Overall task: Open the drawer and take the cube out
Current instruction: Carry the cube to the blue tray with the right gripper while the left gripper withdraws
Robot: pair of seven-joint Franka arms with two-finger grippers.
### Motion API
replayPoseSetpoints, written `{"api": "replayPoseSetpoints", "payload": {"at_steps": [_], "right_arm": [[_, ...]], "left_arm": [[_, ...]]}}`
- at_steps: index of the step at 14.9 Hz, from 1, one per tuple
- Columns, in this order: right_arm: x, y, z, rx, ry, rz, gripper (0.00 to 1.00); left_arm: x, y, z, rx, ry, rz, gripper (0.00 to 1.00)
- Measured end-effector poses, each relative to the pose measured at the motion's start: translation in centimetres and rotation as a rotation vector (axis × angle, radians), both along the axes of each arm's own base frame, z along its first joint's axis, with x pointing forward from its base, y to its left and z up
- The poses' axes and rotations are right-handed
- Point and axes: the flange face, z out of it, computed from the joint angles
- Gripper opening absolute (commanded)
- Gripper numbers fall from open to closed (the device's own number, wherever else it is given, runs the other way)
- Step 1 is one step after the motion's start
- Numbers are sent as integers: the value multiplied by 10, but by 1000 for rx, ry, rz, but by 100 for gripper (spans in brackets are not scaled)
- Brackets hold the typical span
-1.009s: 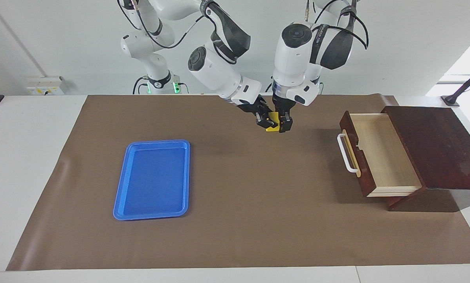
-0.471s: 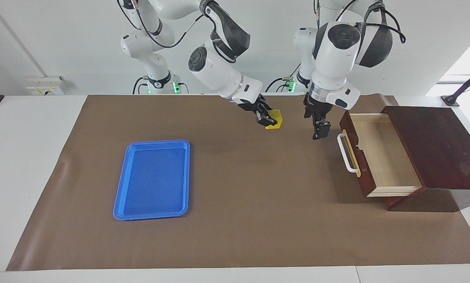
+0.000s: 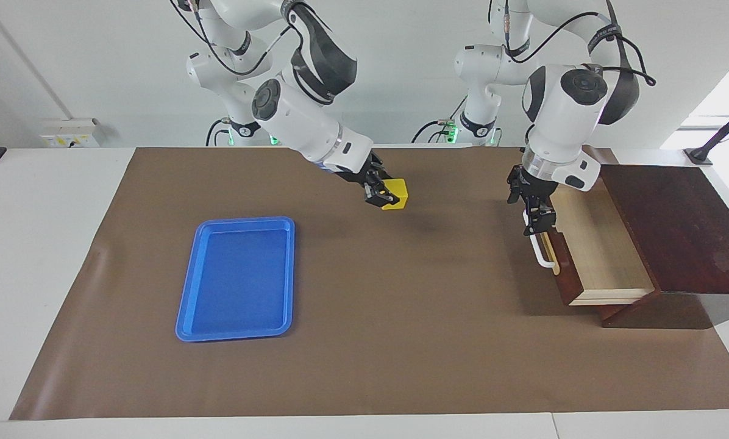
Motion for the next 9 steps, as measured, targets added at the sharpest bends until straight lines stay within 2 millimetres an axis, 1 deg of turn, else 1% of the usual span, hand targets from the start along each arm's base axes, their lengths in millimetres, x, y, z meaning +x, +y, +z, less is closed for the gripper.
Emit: {"api": "replayPoseSetpoints", "payload": {"at_steps": [2,3,4,7,9], "right_arm": [[11,-28,-1,-26,10,-13,0],[18,-46,-3,-48,13,-25,0],[25,-65,-6,-77,14,-36,0],[43,-126,-16,-128,27,-100,0],[51,-165,-25,-155,36,-143,0]], "left_arm": [[-2,4,-16,29,-8,-45,100],[-1,10,-20,34,-14,-77,100],[1,19,-21,37,-19,-107,100],[8,56,-21,45,-18,-161,100],[10,73,-21,47,-15,-167,100]]}}
